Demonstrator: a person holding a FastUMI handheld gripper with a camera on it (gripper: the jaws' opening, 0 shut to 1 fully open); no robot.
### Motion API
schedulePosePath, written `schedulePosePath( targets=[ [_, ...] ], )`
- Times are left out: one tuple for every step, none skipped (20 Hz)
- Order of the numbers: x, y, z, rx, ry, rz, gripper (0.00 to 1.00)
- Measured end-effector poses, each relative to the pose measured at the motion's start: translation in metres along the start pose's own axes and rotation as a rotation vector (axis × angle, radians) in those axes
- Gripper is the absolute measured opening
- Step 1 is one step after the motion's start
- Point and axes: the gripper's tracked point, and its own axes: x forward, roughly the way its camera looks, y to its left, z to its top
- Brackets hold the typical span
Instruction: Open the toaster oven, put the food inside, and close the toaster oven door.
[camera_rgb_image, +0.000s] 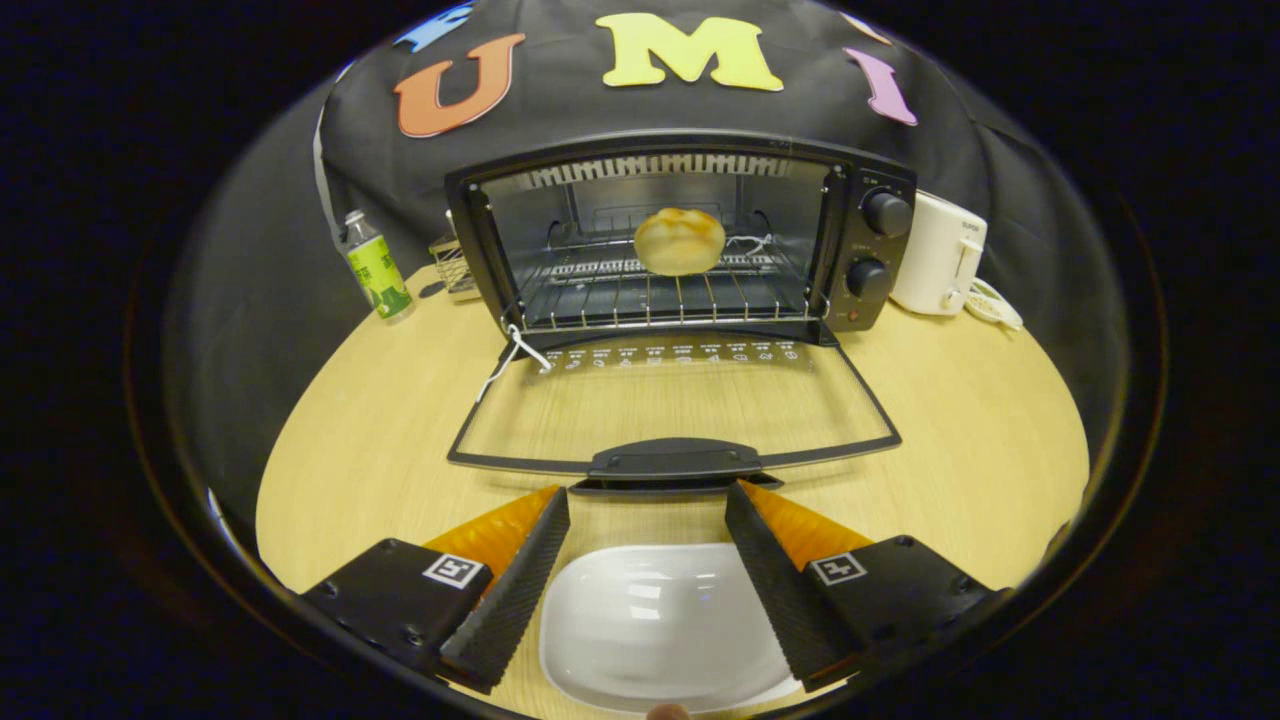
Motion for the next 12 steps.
schedulePosePath(
  targets=[
    [-0.004, 0.001, 0.001, 0.008, -0.004, -0.014, 1.00],
    [0.003, 0.001, -0.002, -0.001, 0.007, -0.029, 1.00],
    [0.002, 0.001, 0.000, -0.002, -0.001, -0.044, 1.00],
    [0.002, -0.004, 0.005, 0.001, -0.001, -0.049, 1.00],
    [0.002, -0.003, 0.006, 0.013, -0.004, -0.047, 1.00],
    [0.001, -0.002, 0.006, 0.024, -0.012, -0.046, 1.00],
    [0.000, -0.002, 0.008, 0.025, -0.026, -0.047, 1.00],
    [-0.004, -0.003, 0.011, 0.025, -0.044, -0.051, 1.00],
    [-0.008, -0.003, 0.015, 0.021, -0.070, -0.055, 1.00],
    [-0.011, -0.002, 0.021, 0.021, -0.098, -0.057, 1.00],
    [-0.015, -0.001, 0.028, 0.022, -0.125, -0.058, 1.00],
    [-0.018, 0.000, 0.034, 0.021, -0.151, -0.057, 1.00]
  ],
)
